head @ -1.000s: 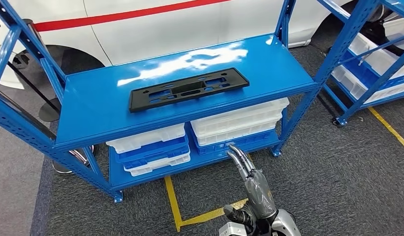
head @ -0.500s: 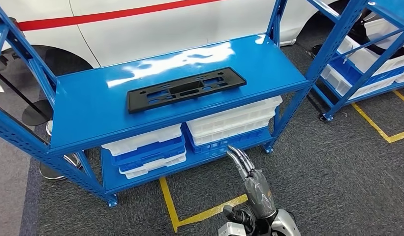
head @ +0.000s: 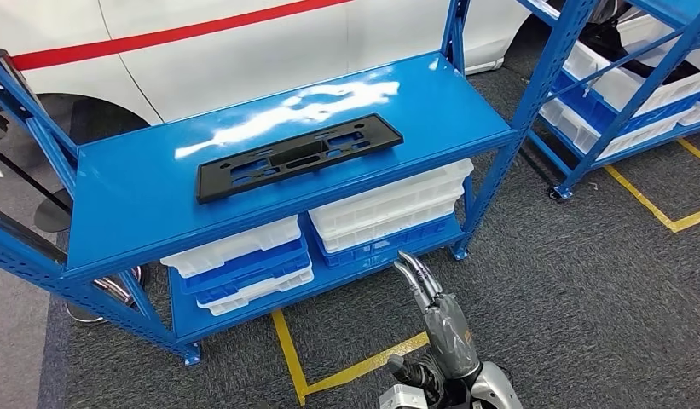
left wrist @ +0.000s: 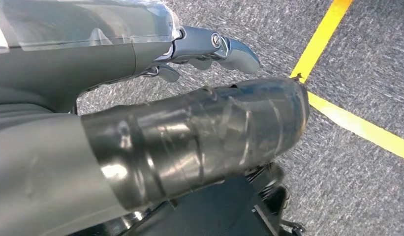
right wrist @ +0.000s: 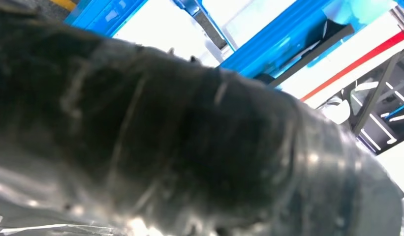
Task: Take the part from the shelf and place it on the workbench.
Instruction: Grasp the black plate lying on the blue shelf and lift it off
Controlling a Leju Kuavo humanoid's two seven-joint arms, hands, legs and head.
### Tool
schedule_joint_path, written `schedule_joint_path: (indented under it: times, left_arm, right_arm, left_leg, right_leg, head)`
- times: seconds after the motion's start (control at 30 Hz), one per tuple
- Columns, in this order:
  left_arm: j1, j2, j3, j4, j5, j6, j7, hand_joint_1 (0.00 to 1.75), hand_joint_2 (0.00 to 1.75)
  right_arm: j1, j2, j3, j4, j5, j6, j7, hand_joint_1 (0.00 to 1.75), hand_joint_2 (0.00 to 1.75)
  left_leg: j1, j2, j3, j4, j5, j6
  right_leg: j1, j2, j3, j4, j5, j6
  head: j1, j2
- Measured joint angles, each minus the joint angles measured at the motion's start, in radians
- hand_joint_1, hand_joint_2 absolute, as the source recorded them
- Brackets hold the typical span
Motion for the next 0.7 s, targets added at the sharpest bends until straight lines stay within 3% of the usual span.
schedule_joint_path:
  times: [0.07,0.1,0.13,0.2,0.23,0.3,0.4,0.47,0.53,0.57,0.6,0.63,0.7]
  left_arm:
    - [0.002,0.000,0.000,0.000,0.000,0.000,0.000,0.00,0.00]
    - [0.003,0.000,0.000,0.000,0.000,0.000,0.000,0.00,0.00]
    - [0.003,0.000,0.000,0.000,0.000,0.000,0.000,0.00,0.00]
    - [0.003,0.001,0.000,0.000,0.000,0.000,0.000,0.00,0.00]
    - [0.002,0.001,0.000,0.000,0.000,0.000,0.000,0.00,0.00]
    - [0.001,0.002,0.000,0.000,0.000,0.000,0.000,0.00,0.00]
    - [0.002,0.002,0.000,0.000,0.000,0.001,0.000,0.00,0.00]
    - [0.001,0.002,0.000,0.000,0.000,0.001,0.000,0.00,0.00]
    - [0.001,0.001,0.000,0.000,-0.001,0.000,0.001,0.00,0.00]
    - [0.001,0.001,0.000,0.000,-0.001,-0.001,0.001,0.00,0.00]
    - [0.002,0.002,0.000,0.000,-0.001,-0.002,0.002,0.00,0.00]
    - [0.002,0.002,0.000,0.000,-0.001,-0.002,0.003,0.00,0.00]
    - [0.002,0.002,0.000,0.000,-0.002,-0.004,0.004,0.00,0.00]
  right_arm:
    - [0.000,0.000,0.000,0.000,0.000,0.000,0.000,0.00,0.00]
    - [0.001,0.000,0.000,0.000,0.000,0.000,0.000,0.00,0.00]
    - [0.001,0.000,0.000,0.000,0.000,0.000,0.000,0.00,0.00]
    - [0.000,0.000,0.000,0.000,0.000,0.000,0.000,0.00,0.00]
    - [0.000,0.000,0.000,0.000,0.000,0.000,0.000,0.00,0.00]
    - [-0.001,0.000,0.000,0.000,0.001,0.000,0.000,0.00,0.00]
    - [-0.001,0.000,0.000,0.000,0.001,0.000,0.000,0.00,0.00]
    - [-0.001,0.000,0.000,0.000,0.002,0.000,0.000,0.00,0.00]
    - [0.000,0.000,0.000,0.001,0.002,0.000,0.000,0.00,0.00]
    - [0.001,0.000,0.000,0.002,0.002,0.000,0.000,0.00,0.00]
    - [0.002,0.000,0.000,0.002,0.002,0.000,0.000,0.00,0.00]
    - [0.002,0.000,0.000,0.003,0.002,0.000,0.000,0.00,0.00]
    - [0.002,0.000,0.000,0.003,0.002,-0.001,0.000,0.00,0.00]
  left_leg:
    - [0.001,0.000,-0.065,0.123,-0.039,-0.003]
    - [0.001,0.000,-0.078,0.141,-0.031,-0.003]
    - [0.001,-0.001,-0.069,0.113,0.000,0.000]
    - [-0.001,-0.005,-0.010,-0.024,0.080,0.012]
    - [-0.004,-0.008,0.018,-0.087,0.106,0.019]
    - [-0.009,-0.013,0.042,-0.144,0.115,0.029]
    - [-0.006,-0.011,0.051,-0.166,0.118,0.040]
    - [0.001,-0.008,0.062,-0.181,0.123,0.050]
    - [0.000,-0.005,0.065,-0.182,0.120,0.055]
    - [-0.001,-0.005,0.066,-0.180,0.118,0.056]
    - [-0.001,-0.004,0.067,-0.178,0.114,0.057]
    - [-0.001,-0.004,0.070,-0.176,0.110,0.055]
    - [0.000,-0.005,0.078,-0.169,0.099,0.050]
  right_leg:
    - [0.001,0.001,0.002,0.000,-0.002,-0.003]
    - [0.001,0.003,0.004,0.000,-0.004,-0.004]
    - [0.001,0.005,0.008,0.000,-0.006,-0.004]
    - [0.002,0.010,0.018,0.000,-0.011,-0.003]
    - [0.003,0.011,0.021,0.000,-0.014,0.000]
    - [0.002,0.013,0.019,-0.001,-0.015,0.008]
    - [0.004,0.012,0.018,0.001,-0.021,0.025]
    - [0.006,0.008,-0.007,0.062,-0.059,0.032]
    - [0.004,0.007,-0.073,0.189,-0.116,0.035]
    - [0.002,0.006,-0.104,0.243,-0.131,0.038]
    - [0.000,0.006,-0.122,0.268,-0.128,0.040]
    - [-0.002,0.006,-0.121,0.254,-0.104,0.041]
    - [-0.005,0.003,-0.070,0.138,-0.030,0.041]
  head:
    - [0.000,0.000]
    - [0.000,0.000]
    - [0.000,0.000]
    - [0.000,0.000]
    - [0.000,0.000]
    - [0.001,0.000]
    - [0.001,0.000]
    - [0.002,0.000]
    - [0.003,0.000]
    - [0.003,0.000]
    - [0.003,0.000]
    - [0.004,0.000]
    - [0.004,0.000]
